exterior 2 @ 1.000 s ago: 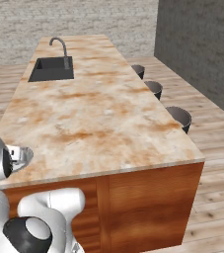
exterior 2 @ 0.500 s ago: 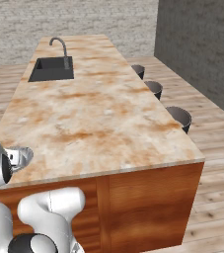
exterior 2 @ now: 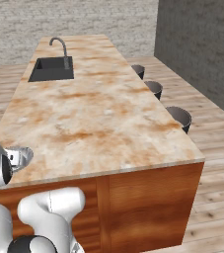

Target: Take the baked cake out of the oven and place it on the plate for cooling. Then close the oven door.

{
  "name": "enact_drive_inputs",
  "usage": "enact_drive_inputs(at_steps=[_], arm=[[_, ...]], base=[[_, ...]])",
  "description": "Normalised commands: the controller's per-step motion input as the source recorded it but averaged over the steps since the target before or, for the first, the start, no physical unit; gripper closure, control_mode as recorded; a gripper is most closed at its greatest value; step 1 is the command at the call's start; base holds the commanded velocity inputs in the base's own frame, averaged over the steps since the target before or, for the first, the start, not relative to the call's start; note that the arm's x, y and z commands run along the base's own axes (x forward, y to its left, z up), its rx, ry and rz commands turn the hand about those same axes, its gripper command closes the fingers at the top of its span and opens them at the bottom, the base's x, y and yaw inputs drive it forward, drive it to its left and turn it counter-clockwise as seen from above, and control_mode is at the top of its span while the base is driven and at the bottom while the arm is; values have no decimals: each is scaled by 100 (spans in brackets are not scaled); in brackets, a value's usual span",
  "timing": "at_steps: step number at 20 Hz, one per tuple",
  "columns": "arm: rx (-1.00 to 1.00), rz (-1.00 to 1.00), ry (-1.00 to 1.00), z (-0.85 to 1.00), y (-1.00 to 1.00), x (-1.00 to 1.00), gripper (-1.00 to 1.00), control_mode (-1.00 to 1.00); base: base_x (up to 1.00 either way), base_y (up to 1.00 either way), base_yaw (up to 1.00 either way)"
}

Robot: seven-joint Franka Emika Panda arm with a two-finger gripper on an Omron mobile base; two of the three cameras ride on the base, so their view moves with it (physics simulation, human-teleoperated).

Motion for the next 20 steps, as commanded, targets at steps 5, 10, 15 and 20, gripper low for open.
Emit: enact_drive_inputs(at_steps=[5,10,15,20], arm=[[0,0,0,0,0,0,-100,-100],[0,0,0,0,0,0,-100,-100],[0,0,0,0,0,0,-100,-100],[2,0,-1,-4,-1,-16,-100,-100]], base=[[0,0,0],[0,0,0],[0,0,0],[0,0,0]])
